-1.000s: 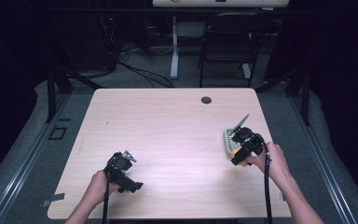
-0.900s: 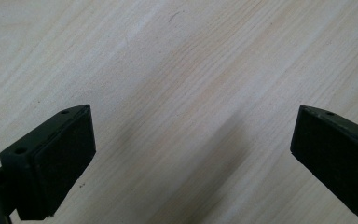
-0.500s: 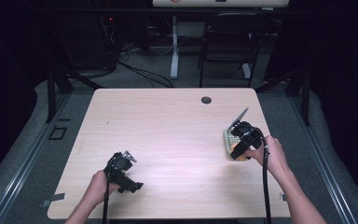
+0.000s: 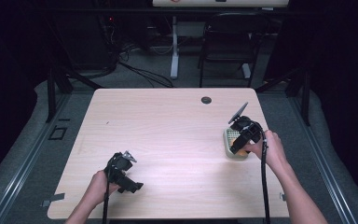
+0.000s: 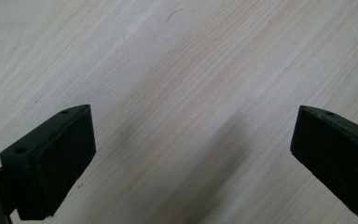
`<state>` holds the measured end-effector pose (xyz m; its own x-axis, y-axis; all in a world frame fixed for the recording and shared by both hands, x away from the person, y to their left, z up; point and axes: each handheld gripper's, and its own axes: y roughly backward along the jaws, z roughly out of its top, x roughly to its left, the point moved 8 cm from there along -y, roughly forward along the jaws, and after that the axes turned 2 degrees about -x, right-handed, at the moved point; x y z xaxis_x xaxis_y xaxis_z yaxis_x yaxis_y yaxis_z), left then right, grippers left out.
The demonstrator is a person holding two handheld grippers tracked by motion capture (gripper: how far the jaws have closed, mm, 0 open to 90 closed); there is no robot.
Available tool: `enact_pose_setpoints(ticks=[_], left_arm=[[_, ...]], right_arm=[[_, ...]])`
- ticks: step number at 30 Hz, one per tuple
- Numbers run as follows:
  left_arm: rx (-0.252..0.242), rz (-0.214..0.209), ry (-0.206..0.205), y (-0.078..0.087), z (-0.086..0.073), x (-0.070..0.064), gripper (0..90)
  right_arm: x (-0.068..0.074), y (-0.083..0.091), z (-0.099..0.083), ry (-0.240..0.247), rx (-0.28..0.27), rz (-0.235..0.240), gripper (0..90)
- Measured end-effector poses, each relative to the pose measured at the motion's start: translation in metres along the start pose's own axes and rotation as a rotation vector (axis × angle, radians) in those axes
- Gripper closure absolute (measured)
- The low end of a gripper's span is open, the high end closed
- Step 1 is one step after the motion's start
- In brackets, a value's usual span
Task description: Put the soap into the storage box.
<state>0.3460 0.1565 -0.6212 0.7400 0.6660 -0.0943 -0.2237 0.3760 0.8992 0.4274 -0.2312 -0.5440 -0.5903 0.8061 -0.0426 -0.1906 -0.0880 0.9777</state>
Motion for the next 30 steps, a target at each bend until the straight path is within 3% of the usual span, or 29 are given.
enact_pose_setpoints(ticks=[7, 8, 11, 18, 21, 23, 27, 30], left_arm=[[-0.001, 0.002, 0.000, 0.000, 0.000, 0.001, 0.0], [-0.002, 0.003, 0.000, 0.000, 0.000, 0.001, 0.0], [-0.001, 0.001, -0.001, 0.000, 0.000, 0.000, 0.0], [0.001, 0.001, 0.000, 0.000, 0.000, 0.001, 0.0], [0.002, -0.004, 0.000, -0.001, 0.000, 0.000, 0.0], [0.004, -0.003, -0.002, -0.001, 0.000, 0.000, 0.0], [0.001, -0.002, 0.000, 0.000, 0.000, 0.000, 0.0], [0.002, -0.004, -0.001, -0.001, 0.000, 0.000, 0.0]], right_arm=[[-0.005, -0.003, 0.008, -0.027, -0.020, 0.006, 26.6], [-0.007, -0.002, 0.008, -0.009, 0.005, 0.001, 26.6], [-0.008, -0.005, 0.010, -0.026, -0.016, 0.004, 26.6], [-0.011, -0.008, 0.013, -0.009, 0.016, -0.002, 26.6], [-0.013, -0.009, 0.014, -0.009, 0.016, -0.001, 26.6], [-0.012, -0.012, 0.017, -0.037, -0.014, 0.008, 26.6], [-0.017, -0.012, 0.018, -0.018, 0.019, -0.003, 26.6], [-0.018, -0.015, 0.020, -0.031, 0.005, -0.001, 26.6]])
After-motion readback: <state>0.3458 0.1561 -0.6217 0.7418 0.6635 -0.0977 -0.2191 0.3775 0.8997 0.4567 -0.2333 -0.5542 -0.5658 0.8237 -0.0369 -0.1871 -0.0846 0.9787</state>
